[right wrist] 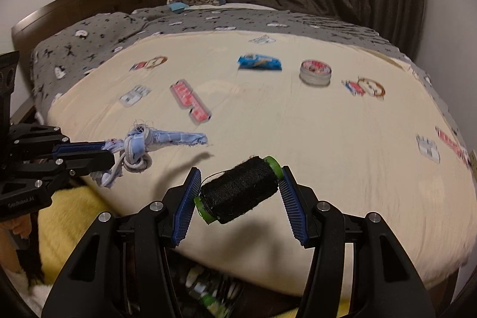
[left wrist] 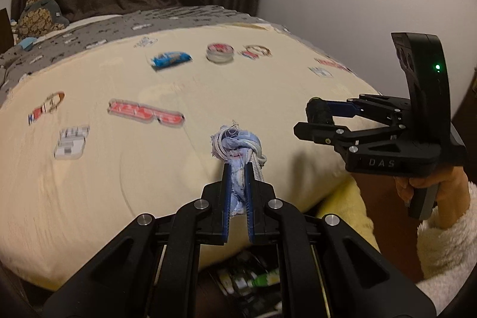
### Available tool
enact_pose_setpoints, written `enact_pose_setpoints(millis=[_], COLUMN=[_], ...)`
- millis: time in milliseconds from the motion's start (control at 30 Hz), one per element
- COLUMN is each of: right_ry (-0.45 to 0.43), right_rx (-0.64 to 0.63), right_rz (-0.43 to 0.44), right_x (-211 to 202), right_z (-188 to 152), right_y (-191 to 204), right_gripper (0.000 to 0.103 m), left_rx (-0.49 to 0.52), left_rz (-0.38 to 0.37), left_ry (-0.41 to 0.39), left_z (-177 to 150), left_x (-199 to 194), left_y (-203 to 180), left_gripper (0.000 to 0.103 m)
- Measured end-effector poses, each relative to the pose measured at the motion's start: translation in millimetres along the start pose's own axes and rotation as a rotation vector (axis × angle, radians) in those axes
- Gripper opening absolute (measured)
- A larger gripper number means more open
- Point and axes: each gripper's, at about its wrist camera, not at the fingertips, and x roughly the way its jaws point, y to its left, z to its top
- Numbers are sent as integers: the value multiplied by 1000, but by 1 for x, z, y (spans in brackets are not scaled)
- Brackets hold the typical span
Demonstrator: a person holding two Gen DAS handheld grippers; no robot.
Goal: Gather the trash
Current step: 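Lower the strap and spool into the bin and open both tools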
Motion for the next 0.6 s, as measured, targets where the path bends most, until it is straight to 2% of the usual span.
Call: enact_pose_setpoints(millis=[133, 300, 467, 600], right_ry=[37, 116, 213, 276], right_rx=[14, 29, 72, 97], right_rz=[12, 34, 69, 87], right_x=[-4, 2, 25, 45], right_z=[-29, -68, -105, -126], right_y=[8, 19, 27, 32], right_gripper=[55, 55, 55, 55], left_rx=[-13, -11, -53, -53], left_rz=[-37, -79, -124, -128], left_ry=[35, 131, 257, 346], left_z=[-31, -71, -108, -129], left_x=[-8, 1, 34, 60], left_y=[-10, -22, -22, -20], left_gripper=[7, 7, 7, 7])
